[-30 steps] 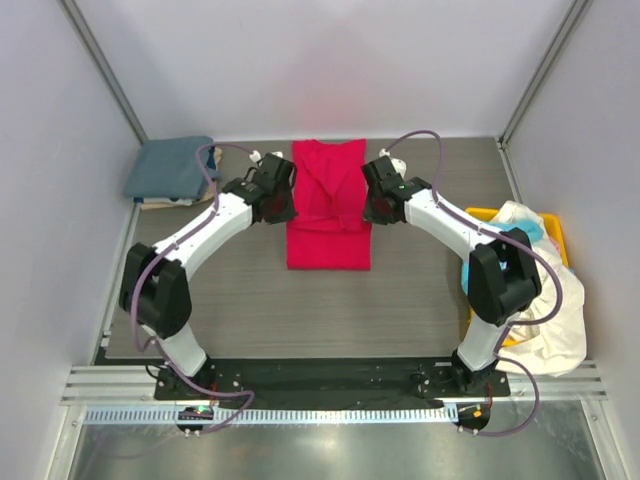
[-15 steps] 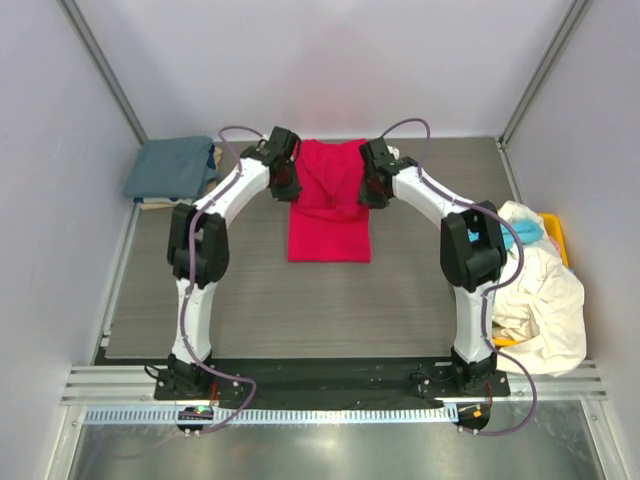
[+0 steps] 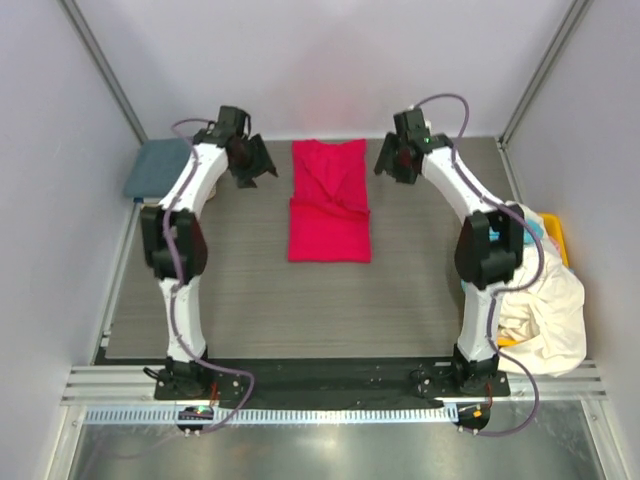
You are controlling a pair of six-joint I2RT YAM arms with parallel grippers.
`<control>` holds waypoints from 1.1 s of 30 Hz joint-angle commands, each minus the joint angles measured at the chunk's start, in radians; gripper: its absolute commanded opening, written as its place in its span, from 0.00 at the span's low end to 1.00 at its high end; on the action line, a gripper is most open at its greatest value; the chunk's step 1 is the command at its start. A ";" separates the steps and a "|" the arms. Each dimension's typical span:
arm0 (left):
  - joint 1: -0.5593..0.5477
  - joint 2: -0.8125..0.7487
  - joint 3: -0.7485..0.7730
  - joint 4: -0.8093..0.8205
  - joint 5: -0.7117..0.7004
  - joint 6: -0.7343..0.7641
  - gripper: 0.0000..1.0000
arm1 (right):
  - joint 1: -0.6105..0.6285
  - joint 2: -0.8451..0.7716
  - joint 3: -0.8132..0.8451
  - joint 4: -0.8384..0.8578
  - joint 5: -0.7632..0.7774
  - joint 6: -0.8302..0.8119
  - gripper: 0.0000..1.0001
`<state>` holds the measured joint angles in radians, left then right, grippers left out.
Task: Fold and stack the t-shirts
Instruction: Fold the tshirt
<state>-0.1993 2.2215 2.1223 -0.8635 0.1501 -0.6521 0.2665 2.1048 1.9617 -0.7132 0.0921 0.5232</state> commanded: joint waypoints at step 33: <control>-0.198 -1.030 -1.164 0.225 -0.090 0.002 0.61 | 0.194 0.377 0.452 -0.104 0.109 -0.092 0.56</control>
<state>-0.3988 1.2179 0.9680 -0.6559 0.0692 -0.6506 0.4908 2.4722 2.2402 -0.7895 0.1551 0.4725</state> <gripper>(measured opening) 0.610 0.551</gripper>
